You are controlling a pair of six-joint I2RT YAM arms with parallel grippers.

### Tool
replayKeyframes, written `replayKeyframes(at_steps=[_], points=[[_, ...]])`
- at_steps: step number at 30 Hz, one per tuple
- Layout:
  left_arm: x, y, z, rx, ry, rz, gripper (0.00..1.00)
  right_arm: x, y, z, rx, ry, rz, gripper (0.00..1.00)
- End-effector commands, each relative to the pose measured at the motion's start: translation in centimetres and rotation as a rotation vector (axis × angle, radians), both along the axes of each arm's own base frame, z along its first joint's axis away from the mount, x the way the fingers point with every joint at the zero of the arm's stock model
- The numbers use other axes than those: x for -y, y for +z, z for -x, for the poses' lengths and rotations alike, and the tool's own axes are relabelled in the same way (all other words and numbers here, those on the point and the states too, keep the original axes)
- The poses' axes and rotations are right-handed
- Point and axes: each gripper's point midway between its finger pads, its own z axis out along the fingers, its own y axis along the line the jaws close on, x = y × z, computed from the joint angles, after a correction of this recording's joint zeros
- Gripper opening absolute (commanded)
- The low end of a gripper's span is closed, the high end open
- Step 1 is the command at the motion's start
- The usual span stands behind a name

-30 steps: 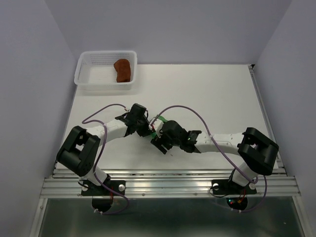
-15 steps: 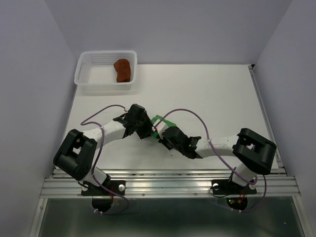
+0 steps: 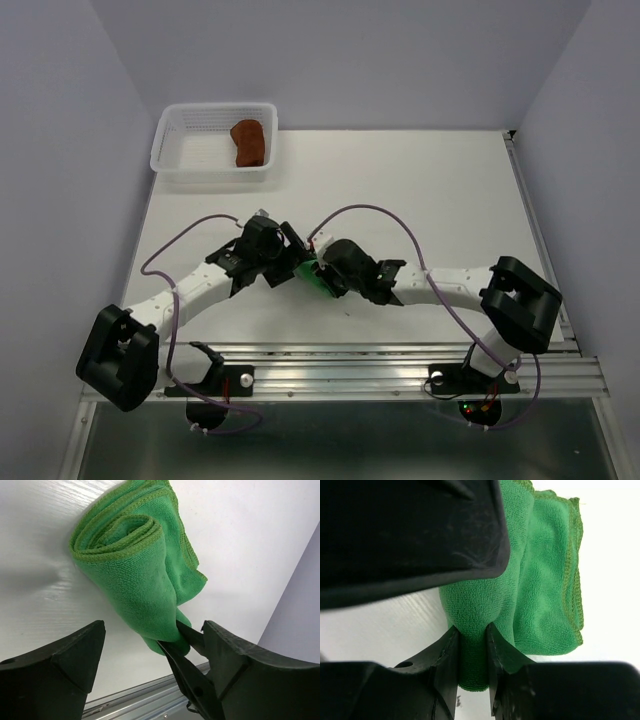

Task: Roll the towels
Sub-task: Roll the towel

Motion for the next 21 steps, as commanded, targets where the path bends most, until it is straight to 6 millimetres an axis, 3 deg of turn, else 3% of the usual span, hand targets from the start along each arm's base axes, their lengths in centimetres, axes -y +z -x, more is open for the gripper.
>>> replayKeyframes(at_steps=[1,3,5,10,11,12,21], points=[[-1.4,-0.2,0.7,0.002,0.043,-0.037,0.95,-0.6,1.1,1.1,-0.182,-0.003,-0.079,0.10],[-1.7,-0.4,1.0,-0.004,0.046,-0.045,0.96,-0.2,2.1,-0.1,-0.259,-0.022,-0.162,0.10],[-1.8,-0.4,1.1,-0.003,0.048,-0.045,0.96,-0.6,2.7,0.4,-0.362,0.014,-0.240,0.10],[-1.7,-0.3,0.9,0.000,0.051,-0.039,0.96,0.1,2.1,-0.9,-0.502,0.000,-0.310,0.10],[-1.6,-0.3,0.8,0.001,0.049,-0.038,0.96,0.7,1.7,-2.1,-0.537,-0.030,-0.332,0.08],[-1.5,-0.2,0.8,0.006,0.045,-0.036,0.96,0.4,2.0,-1.5,-0.570,-0.013,-0.352,0.07],[-0.1,0.3,-0.7,0.047,0.009,-0.006,0.96,1.7,2.3,-3.9,-0.854,-0.016,-0.554,0.03]])
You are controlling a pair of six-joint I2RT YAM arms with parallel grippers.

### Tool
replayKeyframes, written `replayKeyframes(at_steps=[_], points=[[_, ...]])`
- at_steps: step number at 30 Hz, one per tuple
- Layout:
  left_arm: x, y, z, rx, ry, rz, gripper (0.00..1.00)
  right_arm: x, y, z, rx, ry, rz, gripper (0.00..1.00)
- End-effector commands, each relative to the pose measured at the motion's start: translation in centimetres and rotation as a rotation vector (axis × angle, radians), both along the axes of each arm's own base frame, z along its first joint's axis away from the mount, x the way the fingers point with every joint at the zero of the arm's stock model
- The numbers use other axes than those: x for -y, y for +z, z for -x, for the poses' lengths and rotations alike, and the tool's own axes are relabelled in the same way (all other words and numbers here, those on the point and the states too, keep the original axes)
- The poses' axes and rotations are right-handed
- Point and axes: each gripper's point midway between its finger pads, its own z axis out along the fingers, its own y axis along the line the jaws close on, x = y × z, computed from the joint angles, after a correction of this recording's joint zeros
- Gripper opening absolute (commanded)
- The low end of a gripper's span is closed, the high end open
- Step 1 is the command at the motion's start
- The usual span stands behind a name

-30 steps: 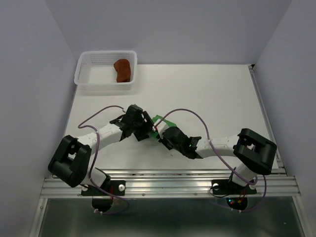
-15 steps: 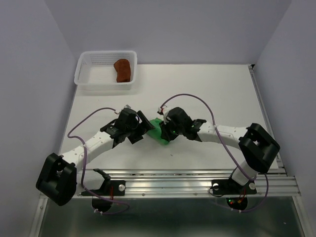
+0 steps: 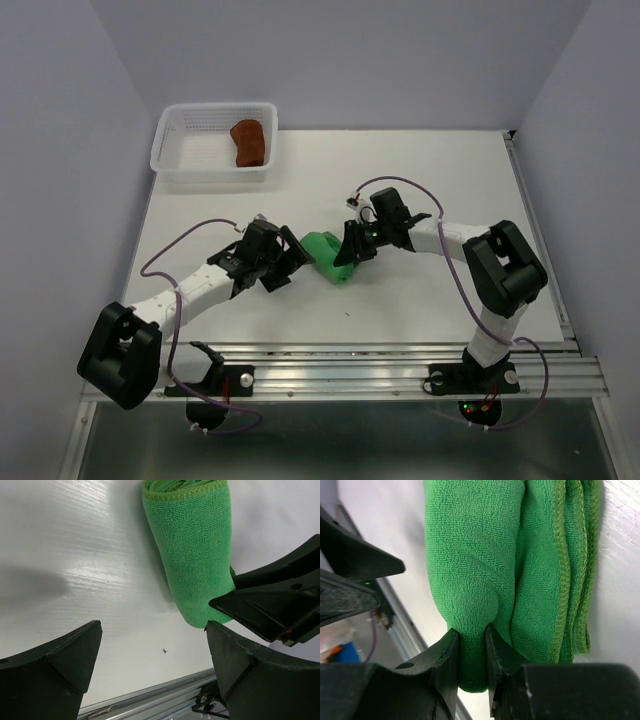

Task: Roll the towels
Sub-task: Roll the towel

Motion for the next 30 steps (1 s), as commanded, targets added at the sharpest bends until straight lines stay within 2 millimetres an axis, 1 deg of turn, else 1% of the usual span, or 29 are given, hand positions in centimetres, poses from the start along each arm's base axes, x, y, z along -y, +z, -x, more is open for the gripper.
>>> replayKeyframes(at_steps=[1,2,3,4,6,8,9,10,12,13,15,16,18,19,20,22,24,25,27,28,30], points=[[1.3,1.4,-1.6,0.068,-0.024,0.030,0.97,-1.1,2.4,0.1,-0.127,0.052,-0.177,0.03],[1.5,1.6,-1.9,0.077,-0.029,0.034,0.97,-0.9,2.3,-0.1,-0.166,0.031,-0.191,0.02],[1.6,1.7,-2.1,0.085,-0.035,0.034,0.97,-0.5,1.5,-0.3,-0.206,0.015,-0.194,0.02],[1.8,1.8,-2.5,0.093,-0.035,0.032,0.98,-0.8,1.6,-0.6,-0.206,0.012,-0.214,0.02],[2.1,2.0,-3.1,0.109,-0.035,0.036,0.99,-0.2,0.7,-1.2,-0.241,-0.011,-0.218,0.02],[2.5,1.5,-3.3,0.101,-0.046,0.036,0.99,0.7,0.0,-2.0,-0.286,-0.049,-0.222,0.02],[2.9,1.6,-3.9,0.115,-0.046,0.047,0.99,1.1,-0.7,-2.2,-0.311,-0.068,-0.216,0.02],[3.2,1.7,-4.1,0.118,-0.053,0.058,0.99,1.7,-1.0,-2.8,-0.323,-0.094,-0.216,0.02],[3.8,1.9,-4.6,0.135,-0.059,0.077,0.99,2.1,-1.4,-3.0,-0.338,-0.113,-0.214,0.02],[4.0,1.4,-4.9,0.125,-0.059,0.076,0.99,2.1,-1.6,-3.1,-0.337,-0.115,-0.211,0.02],[4.7,1.4,-5.3,0.128,-0.072,0.098,0.99,2.4,-2.0,-3.3,-0.348,-0.131,-0.207,0.02],[5.0,0.6,-5.5,0.111,-0.080,0.092,0.99,2.4,-2.1,-3.3,-0.358,-0.125,-0.213,0.02],[5.7,0.4,-5.8,0.111,-0.100,0.102,0.99,2.9,-2.4,-3.8,-0.383,-0.151,-0.222,0.02],[6.1,-0.2,-5.9,0.095,-0.109,0.104,0.99,2.8,-2.5,-3.7,-0.396,-0.143,-0.232,0.02],[6.3,-0.3,-6.1,0.095,-0.113,0.108,0.99,3.1,-2.6,-4.1,-0.392,-0.155,-0.230,0.02],[6.8,-0.7,-6.6,0.095,-0.113,0.112,0.98,3.1,-3.0,-4.2,-0.398,-0.160,-0.224,0.02],[7.1,-1.2,-6.8,0.089,-0.123,0.114,0.95,3.4,-3.3,-4.5,-0.408,-0.170,-0.225,0.02],[7.4,-1.0,-7.0,0.095,-0.129,0.117,0.93,3.4,-3.5,-4.5,-0.412,-0.175,-0.221,0.02],[7.5,-1.4,-7.1,0.090,-0.134,0.113,0.90,3.4,-3.8,-4.7,-0.420,-0.186,-0.215,0.02],[7.7,-1.6,-7.1,0.088,-0.138,0.112,0.85,3.4,-4.1,-4.9,-0.423,-0.192,-0.210,0.03],[7.8,-2.0,-7.2,0.084,-0.143,0.113,0.80,3.3,-4.4,-5.0,-0.423,-0.193,-0.207,0.03]])
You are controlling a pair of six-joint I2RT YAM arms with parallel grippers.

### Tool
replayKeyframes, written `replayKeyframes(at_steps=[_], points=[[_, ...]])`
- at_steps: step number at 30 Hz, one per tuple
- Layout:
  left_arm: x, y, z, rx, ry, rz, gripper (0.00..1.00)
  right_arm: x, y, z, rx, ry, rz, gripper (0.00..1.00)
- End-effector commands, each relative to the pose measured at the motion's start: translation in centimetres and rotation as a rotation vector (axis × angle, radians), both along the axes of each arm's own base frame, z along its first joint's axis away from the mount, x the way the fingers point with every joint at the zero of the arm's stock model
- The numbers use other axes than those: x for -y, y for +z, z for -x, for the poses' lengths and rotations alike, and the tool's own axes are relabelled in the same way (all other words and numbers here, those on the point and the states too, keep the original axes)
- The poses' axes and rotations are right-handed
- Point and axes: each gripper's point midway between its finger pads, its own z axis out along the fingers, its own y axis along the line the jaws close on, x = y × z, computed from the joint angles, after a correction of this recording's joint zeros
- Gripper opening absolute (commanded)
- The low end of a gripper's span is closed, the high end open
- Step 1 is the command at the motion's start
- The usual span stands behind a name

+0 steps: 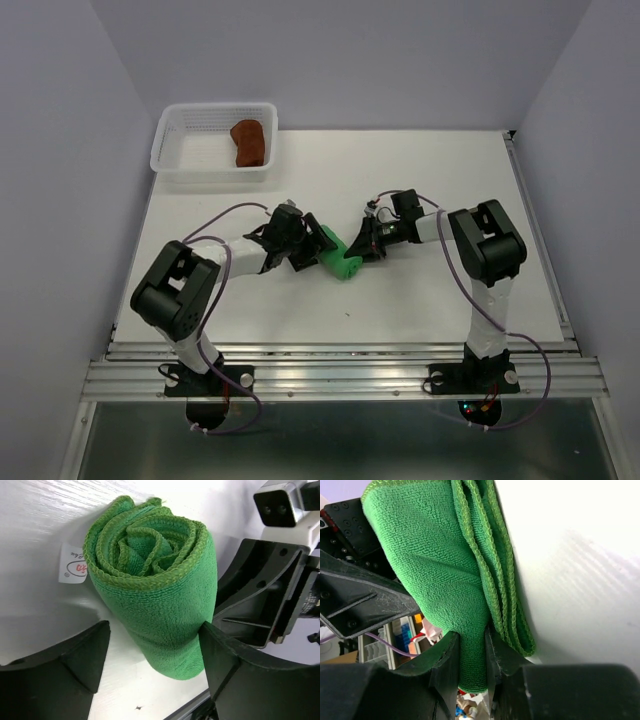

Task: Roll the towels
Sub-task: Roll the towel, then place the rolled towel into the container

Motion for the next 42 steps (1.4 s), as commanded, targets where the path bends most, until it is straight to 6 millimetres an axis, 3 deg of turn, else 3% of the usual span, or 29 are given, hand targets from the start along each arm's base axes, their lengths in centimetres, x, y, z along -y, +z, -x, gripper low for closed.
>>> replayKeyframes(at_steps=[1,9,12,13,15,16,17,18,20,21,22,24,25,28,32,37,38,39,40,41,42], points=[[1.6,1.2,-1.0,0.060,-0.043,0.034,0.74,0.1,-1.8,-2.0,0.027,-0.048,0.054,0.03],[2.6,-0.9,-1.2,0.027,-0.075,0.024,0.56,0.2,-2.1,-2.3,0.032,-0.058,0.070,0.04],[3.0,-1.4,-1.1,0.019,-0.092,0.027,0.42,0.6,-2.2,-2.4,0.054,-0.065,0.109,0.07],[3.0,-1.5,-1.1,0.017,-0.095,0.025,0.32,0.8,-2.1,-2.4,0.064,-0.067,0.122,0.07],[3.0,-1.3,-1.3,0.029,-0.102,0.015,0.25,1.2,-1.6,-2.6,0.109,-0.063,0.155,0.11],[3.0,-1.0,-1.6,0.054,-0.114,0.003,0.10,1.4,-1.4,-2.4,0.115,-0.060,0.170,0.13],[2.8,-0.9,-1.8,0.070,-0.116,-0.014,0.03,1.6,-1.1,-2.5,0.148,-0.055,0.182,0.17],[2.7,-0.7,-2.0,0.083,-0.128,-0.028,0.00,1.6,-0.1,-2.6,0.181,-0.051,0.179,0.30],[2.6,-0.1,-2.5,0.135,-0.181,-0.061,0.00,1.9,0.9,-2.5,0.212,-0.046,0.187,0.45],[2.6,0.3,-2.5,0.159,-0.214,-0.067,0.00,1.9,1.5,-2.5,0.232,-0.048,0.186,0.58],[2.6,0.9,-2.6,0.188,-0.242,-0.070,0.00,1.9,3.0,-2.5,0.268,-0.052,0.177,0.64],[2.4,1.5,-2.9,0.258,-0.294,-0.108,0.00,2.1,4.4,-2.6,0.314,-0.058,0.174,1.00],[2.0,2.2,-3.1,0.279,-0.290,-0.118,0.00,2.2,6.0,-2.6,0.354,-0.066,0.165,1.00],[1.4,3.9,-3.6,0.349,-0.326,-0.152,0.00,2.8,8.2,-2.6,0.396,-0.098,0.193,1.00],[0.8,7.1,-4.4,0.491,-0.416,-0.220,0.00,5.4,13.8,-3.4,0.567,-0.253,0.310,1.00],[-1.8,10.9,-7.3,0.581,-0.455,-0.308,0.00,9.7,17.3,-3.1,0.676,-0.437,0.471,1.00],[-1.9,12.9,-8.3,0.647,-0.486,-0.311,0.00,10.3,17.6,-3.1,0.693,-0.465,0.492,1.00],[-3.2,14.5,-9.5,0.675,-0.485,-0.332,0.00,10.7,18.3,-2.6,0.715,-0.480,0.492,1.00],[-3.9,14.2,-9.7,0.658,-0.482,-0.327,0.00,11.0,18.5,-2.5,0.725,-0.490,0.496,1.00],[-4.1,16.4,-10.8,0.717,-0.484,-0.324,0.00,11.1,18.6,-2.5,0.729,-0.497,0.499,1.00],[-4.4,17.3,-11.3,0.744,-0.502,-0.318,0.00,11.4,18.6,-2.6,0.733,-0.507,0.513,1.00]])
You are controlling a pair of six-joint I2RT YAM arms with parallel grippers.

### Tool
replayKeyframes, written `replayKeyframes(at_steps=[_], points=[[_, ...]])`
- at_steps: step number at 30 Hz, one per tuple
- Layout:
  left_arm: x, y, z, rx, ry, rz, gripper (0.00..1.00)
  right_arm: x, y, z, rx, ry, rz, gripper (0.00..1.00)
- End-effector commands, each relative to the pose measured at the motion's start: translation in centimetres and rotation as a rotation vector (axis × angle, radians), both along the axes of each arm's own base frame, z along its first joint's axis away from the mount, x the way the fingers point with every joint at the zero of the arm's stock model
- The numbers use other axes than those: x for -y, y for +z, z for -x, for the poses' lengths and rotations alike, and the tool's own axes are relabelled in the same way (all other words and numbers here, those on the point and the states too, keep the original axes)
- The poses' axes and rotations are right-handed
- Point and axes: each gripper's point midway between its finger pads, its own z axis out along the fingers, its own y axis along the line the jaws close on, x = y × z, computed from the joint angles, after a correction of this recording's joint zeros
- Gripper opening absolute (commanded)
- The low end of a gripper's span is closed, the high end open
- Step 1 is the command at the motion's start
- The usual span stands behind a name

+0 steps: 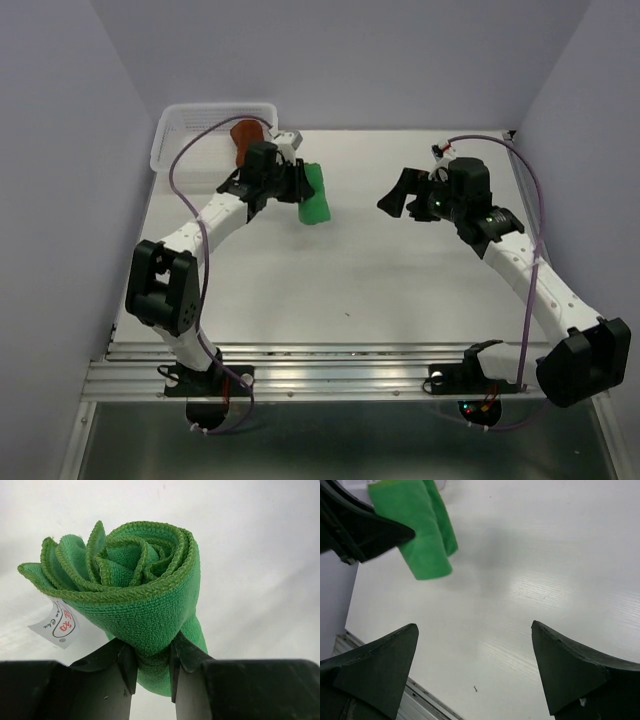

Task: Roll the towels
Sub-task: Place the rolled towel into the container

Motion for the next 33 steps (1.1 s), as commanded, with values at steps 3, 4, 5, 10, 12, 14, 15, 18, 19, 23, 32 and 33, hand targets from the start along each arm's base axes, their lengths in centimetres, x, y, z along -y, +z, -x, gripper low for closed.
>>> replayKeyframes(at_steps=[3,4,5,10,12,14,15,18,19,23,32,33], points=[[-3.0,8.7,-3.5,0.233,-0.181,-0.061,0.00,3.0,-1.7,-0.4,-0.006,-0.127,0.128,1.00],[-3.4,10.7,-5.1,0.277,-0.177,-0.090,0.00,3.3,-2.5,-0.2,-0.039,-0.133,0.149,1.00],[-4.4,10.9,-6.1,0.288,-0.150,-0.145,0.00,3.4,-2.6,-0.1,-0.045,-0.134,0.161,1.00],[-8.6,12.7,-10.2,0.316,-0.199,-0.187,0.00,4.7,-3.9,0.1,-0.066,-0.186,0.210,1.00],[-11.6,15.7,-12.0,0.361,-0.185,-0.149,0.00,5.1,-4.3,0.2,-0.071,-0.194,0.231,1.00],[-13.3,15.4,-13.6,0.344,-0.199,-0.151,0.00,5.8,-5.0,0.1,-0.084,-0.219,0.269,1.00],[-14.2,15.0,-14.1,0.337,-0.197,-0.163,0.00,6.0,-5.2,0.1,-0.092,-0.228,0.280,1.00],[-17.0,12.6,-15.1,0.301,-0.209,-0.164,0.00,6.7,-6.2,-0.1,-0.123,-0.259,0.312,1.00],[-18.2,11.8,-15.5,0.293,-0.205,-0.147,0.00,6.7,-6.6,-0.1,-0.137,-0.259,0.318,1.00],[-21.3,10.0,-16.9,0.275,-0.151,-0.148,0.00,6.4,-7.3,-0.4,-0.172,-0.263,0.318,1.00],[-24.0,3.5,-21.0,0.192,-0.050,-0.124,0.00,5.9,-9.3,-0.9,-0.240,-0.262,0.321,1.00],[-24.2,3.3,-21.2,0.194,-0.042,-0.119,0.00,6.0,-9.6,-0.9,-0.248,-0.265,0.324,1.00]])
